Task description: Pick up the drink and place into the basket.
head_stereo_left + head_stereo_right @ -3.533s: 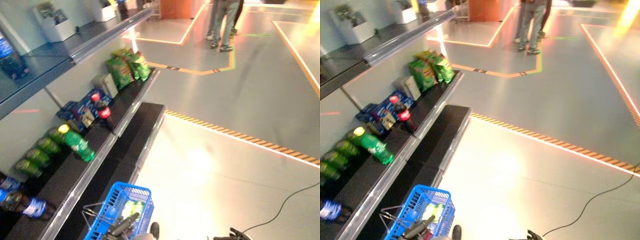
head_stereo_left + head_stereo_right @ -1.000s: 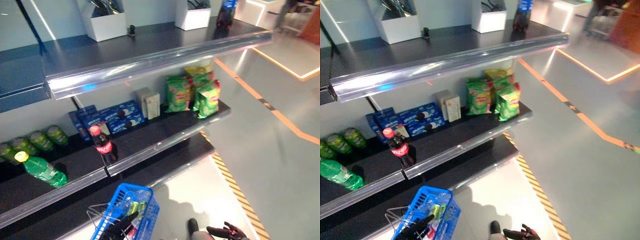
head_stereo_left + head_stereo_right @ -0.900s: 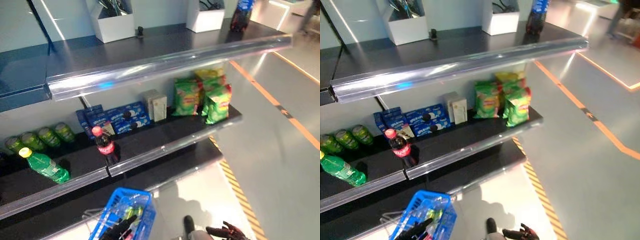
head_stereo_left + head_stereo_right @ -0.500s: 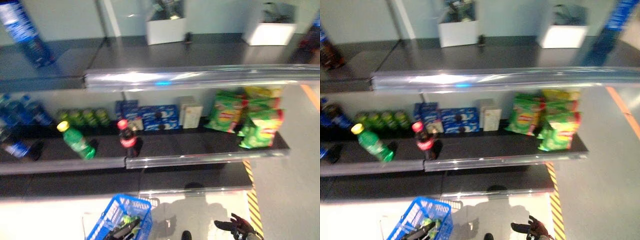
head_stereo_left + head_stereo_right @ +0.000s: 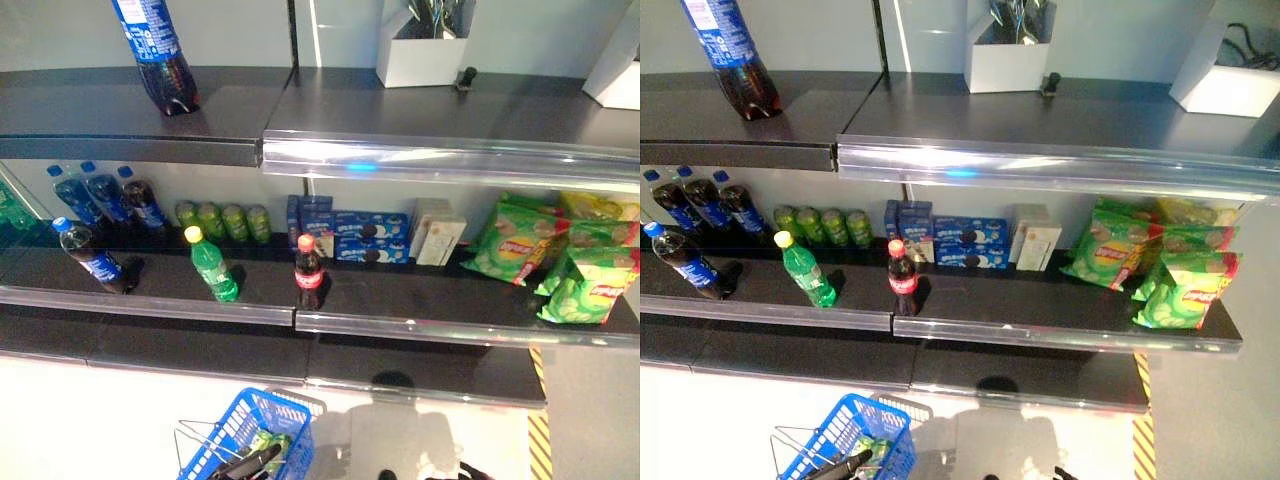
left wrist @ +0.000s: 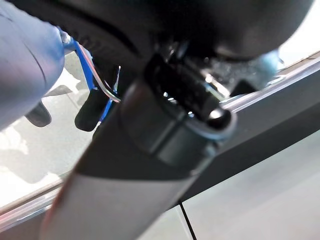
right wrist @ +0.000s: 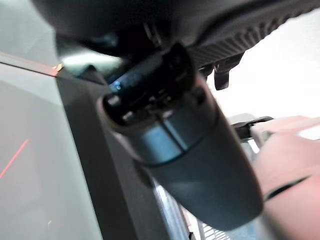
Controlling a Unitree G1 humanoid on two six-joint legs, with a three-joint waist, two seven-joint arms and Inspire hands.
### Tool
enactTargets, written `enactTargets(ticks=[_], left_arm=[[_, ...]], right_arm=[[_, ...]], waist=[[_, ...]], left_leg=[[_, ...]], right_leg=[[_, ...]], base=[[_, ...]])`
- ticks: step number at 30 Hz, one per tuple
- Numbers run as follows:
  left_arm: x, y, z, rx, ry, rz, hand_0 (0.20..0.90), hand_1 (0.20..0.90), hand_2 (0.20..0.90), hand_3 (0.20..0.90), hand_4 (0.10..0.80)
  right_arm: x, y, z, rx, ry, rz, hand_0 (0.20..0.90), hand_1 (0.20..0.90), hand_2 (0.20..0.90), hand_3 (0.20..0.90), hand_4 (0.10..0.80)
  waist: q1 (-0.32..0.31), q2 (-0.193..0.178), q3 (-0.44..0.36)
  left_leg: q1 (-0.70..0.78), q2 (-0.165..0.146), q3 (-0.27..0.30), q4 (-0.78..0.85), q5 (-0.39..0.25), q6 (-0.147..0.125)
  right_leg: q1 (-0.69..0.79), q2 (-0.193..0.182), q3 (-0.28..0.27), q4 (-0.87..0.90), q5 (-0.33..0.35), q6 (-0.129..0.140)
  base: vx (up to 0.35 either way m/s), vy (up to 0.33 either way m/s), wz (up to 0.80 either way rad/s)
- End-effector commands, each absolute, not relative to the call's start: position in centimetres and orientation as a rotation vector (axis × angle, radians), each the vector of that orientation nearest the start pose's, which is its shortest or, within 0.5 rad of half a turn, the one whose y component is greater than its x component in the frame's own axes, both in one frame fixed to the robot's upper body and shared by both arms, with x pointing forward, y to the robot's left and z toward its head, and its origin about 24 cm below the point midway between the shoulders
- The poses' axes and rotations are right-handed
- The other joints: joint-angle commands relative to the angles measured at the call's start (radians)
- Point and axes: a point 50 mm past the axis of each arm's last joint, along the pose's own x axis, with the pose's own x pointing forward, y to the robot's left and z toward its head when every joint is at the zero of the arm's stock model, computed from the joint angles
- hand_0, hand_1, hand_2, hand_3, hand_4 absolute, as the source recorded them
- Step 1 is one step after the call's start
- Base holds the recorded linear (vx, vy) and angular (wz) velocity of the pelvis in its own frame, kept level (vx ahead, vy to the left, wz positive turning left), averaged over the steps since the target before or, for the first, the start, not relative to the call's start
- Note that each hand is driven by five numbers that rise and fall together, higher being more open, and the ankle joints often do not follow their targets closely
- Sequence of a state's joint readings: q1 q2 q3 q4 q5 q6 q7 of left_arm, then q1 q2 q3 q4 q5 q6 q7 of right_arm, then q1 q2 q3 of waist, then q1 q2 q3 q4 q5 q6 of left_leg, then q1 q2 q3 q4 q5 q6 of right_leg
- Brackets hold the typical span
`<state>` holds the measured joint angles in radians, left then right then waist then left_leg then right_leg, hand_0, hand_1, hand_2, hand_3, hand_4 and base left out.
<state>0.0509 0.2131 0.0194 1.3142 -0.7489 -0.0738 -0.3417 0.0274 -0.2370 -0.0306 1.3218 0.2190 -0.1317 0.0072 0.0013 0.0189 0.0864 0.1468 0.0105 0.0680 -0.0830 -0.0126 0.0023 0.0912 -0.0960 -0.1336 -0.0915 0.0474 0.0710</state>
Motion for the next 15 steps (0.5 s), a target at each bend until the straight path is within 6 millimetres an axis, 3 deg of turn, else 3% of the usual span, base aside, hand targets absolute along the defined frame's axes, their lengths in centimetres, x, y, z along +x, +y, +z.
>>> enactTargets(ticks=[1, 3, 4, 6, 7, 8, 9, 13, 15], left_arm=[[12.6, 23.4, -14.2, -0.662, 0.728, 0.236, 0.300, 0.300, 0.300, 0.200, 0.100], [13.1, 22.7, -14.1, -0.656, 0.724, 0.217, 0.300, 0.300, 0.300, 0.200, 0.100], [13.3, 22.6, -14.1, -0.656, 0.724, 0.213, 0.300, 0.300, 0.300, 0.200, 0.100], [13.3, 22.6, -14.1, -0.656, 0.724, 0.213, 0.300, 0.300, 0.300, 0.200, 0.100], [13.4, 22.5, -14.0, -0.657, 0.725, 0.208, 0.300, 0.300, 0.300, 0.200, 0.100], [13.4, 22.5, -14.0, -0.657, 0.725, 0.208, 0.300, 0.300, 0.300, 0.200, 0.100], [13.0, 22.4, -14.2, -0.658, 0.737, 0.207, 0.300, 0.300, 0.300, 0.200, 0.100], [13.4, 22.4, -14.1, -0.667, 0.739, 0.177, 0.300, 0.300, 0.300, 0.200, 0.100], [13.1, 22.8, -14.1, -0.676, 0.731, 0.190, 0.300, 0.300, 0.300, 0.200, 0.100]], right_arm=[[8.4, -26.5, -15.4, -0.067, 1.130, -0.329, 0.900, 0.900, 0.900, 0.900, 0.800], [9.3, -26.9, -15.1, -0.073, 1.111, -0.344, 0.900, 0.900, 0.900, 0.900, 0.800], [9.5, -27.0, -15.0, -0.075, 1.106, -0.355, 0.900, 0.900, 0.900, 0.900, 0.800], [9.5, -27.0, -15.0, -0.075, 1.106, -0.355, 0.900, 0.900, 0.900, 0.900, 0.800], [9.6, -27.3, -14.9, -0.077, 1.102, -0.364, 0.900, 0.900, 0.900, 0.900, 0.800], [9.6, -27.3, -14.9, -0.077, 1.102, -0.364, 0.900, 0.900, 0.900, 0.900, 0.800], [9.1, -28.3, -14.6, -0.106, 1.108, -0.372, 0.900, 0.900, 0.900, 0.900, 0.800], [8.2, -28.9, -14.6, -0.118, 1.123, -0.398, 0.900, 0.900, 0.900, 0.900, 0.800], [7.4, -29.0, -14.7, -0.122, 1.136, -0.395, 0.900, 0.900, 0.900, 0.900, 0.800]], waist=[[0.015, 0.006, 0.015], [0.027, 0.010, 0.047], [0.028, 0.012, 0.052], [0.028, 0.012, 0.052], [0.027, 0.015, 0.053], [0.027, 0.015, 0.053], [0.030, 0.029, 0.052], [0.025, 0.028, 0.034], [0.029, 0.021, 0.029]], left_leg=[[-0.135, -0.006, -0.036, 0.177, 0.018, -0.051], [-0.205, -0.001, -0.068, 0.242, 0.050, -0.068], [-0.209, 0.014, -0.062, 0.226, 0.060, -0.073], [-0.209, 0.014, -0.062, 0.226, 0.060, -0.073], [-0.196, 0.047, -0.047, 0.172, 0.076, -0.083], [-0.196, 0.047, -0.047, 0.172, 0.076, -0.083], [-0.197, 0.107, -0.068, 0.020, 0.150, -0.095], [-0.184, 0.095, -0.058, 0.013, 0.126, -0.091], [-0.165, 0.074, -0.057, 0.014, 0.110, -0.082]], right_leg=[[-0.006, -0.002, 0.013, 0.042, 0.004, -0.034], [-0.017, -0.008, 0.012, 0.054, 0.007, -0.039], [-0.019, -0.009, 0.010, 0.056, 0.007, -0.038], [-0.019, -0.009, 0.010, 0.056, 0.007, -0.038], [-0.017, -0.010, 0.005, 0.056, 0.003, -0.034], [-0.017, -0.010, 0.005, 0.056, 0.003, -0.034], [0.014, -0.010, 0.041, 0.064, -0.037, -0.029], [0.026, -0.049, 0.021, 0.079, -0.054, -0.005], [0.033, -0.085, 0.003, 0.088, -0.046, 0.024]], base=[[-0.098, 0.042, 0.14], [-0.141, 0.107, 0.59], [-0.096, 0.099, 0.62], [-0.009, 0.059, 0.26], [0.010, 0.077, 0.25], [0.262, 0.491, 0.32], [0.313, 0.524, 0.18], [0.231, 0.393, 0.29], [0.219, 0.345, -0.22]])
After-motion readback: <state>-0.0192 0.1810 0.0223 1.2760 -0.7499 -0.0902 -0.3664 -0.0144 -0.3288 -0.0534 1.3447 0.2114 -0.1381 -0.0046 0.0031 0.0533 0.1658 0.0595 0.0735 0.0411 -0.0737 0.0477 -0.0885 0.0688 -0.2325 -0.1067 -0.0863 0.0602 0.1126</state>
